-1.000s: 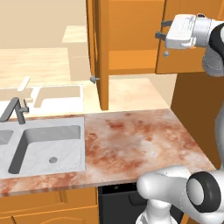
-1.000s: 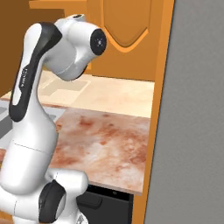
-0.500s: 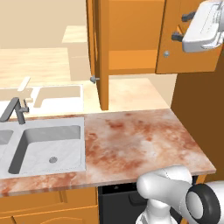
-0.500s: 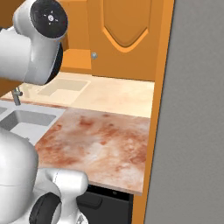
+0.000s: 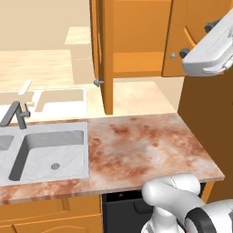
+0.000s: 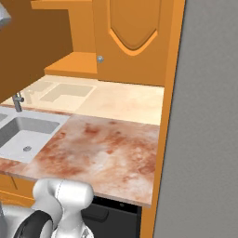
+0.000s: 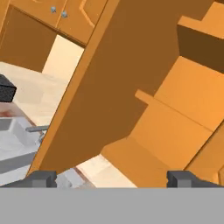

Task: Open the cabinet and move the ladle to the pot. Then close the cabinet.

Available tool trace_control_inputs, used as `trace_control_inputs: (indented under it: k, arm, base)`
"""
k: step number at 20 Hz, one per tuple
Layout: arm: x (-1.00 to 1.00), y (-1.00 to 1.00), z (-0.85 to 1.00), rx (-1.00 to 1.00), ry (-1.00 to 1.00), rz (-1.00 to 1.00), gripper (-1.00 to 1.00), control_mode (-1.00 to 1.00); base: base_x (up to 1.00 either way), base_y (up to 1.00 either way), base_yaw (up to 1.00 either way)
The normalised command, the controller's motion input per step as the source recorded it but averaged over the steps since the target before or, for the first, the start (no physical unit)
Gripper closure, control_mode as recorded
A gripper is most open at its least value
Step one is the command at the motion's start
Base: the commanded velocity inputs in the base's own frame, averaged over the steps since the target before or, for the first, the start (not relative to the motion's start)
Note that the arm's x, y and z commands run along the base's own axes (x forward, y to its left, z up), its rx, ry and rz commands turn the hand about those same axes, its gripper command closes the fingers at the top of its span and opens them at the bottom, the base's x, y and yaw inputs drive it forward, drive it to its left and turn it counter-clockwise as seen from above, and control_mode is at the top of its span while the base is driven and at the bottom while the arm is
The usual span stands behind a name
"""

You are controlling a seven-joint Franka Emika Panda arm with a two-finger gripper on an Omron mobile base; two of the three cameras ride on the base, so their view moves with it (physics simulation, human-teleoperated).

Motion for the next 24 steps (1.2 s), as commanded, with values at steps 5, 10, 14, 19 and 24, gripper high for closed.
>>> trace_control_inputs:
  k: [5, 10, 14, 19, 24]
  arm:
    - [-1.0, 0.52, 0.0, -0.01, 0.0, -0.38, -1.0, -1.0]
    - [-0.5, 0.47, -0.13, -0.07, -0.01, -0.39, -1.0, -1.0]
    - [0.03, 0.25, -0.39, -0.13, -0.04, -0.38, -1.0, -1.0]
    - [0.04, 0.29, -0.48, -0.13, -0.07, -0.34, -1.0, -1.0]
    - [0.08, 0.11, -0.45, -0.09, -0.17, -0.25, -1.0, -1.0]
  base:
    - [0.0, 0.0, 0.0]
    - [0.0, 0.0, 0.0]
    - [0.0, 0.0, 0.0]
    - [0.0, 0.0, 0.0]
    - [0.0, 0.0, 0.0]
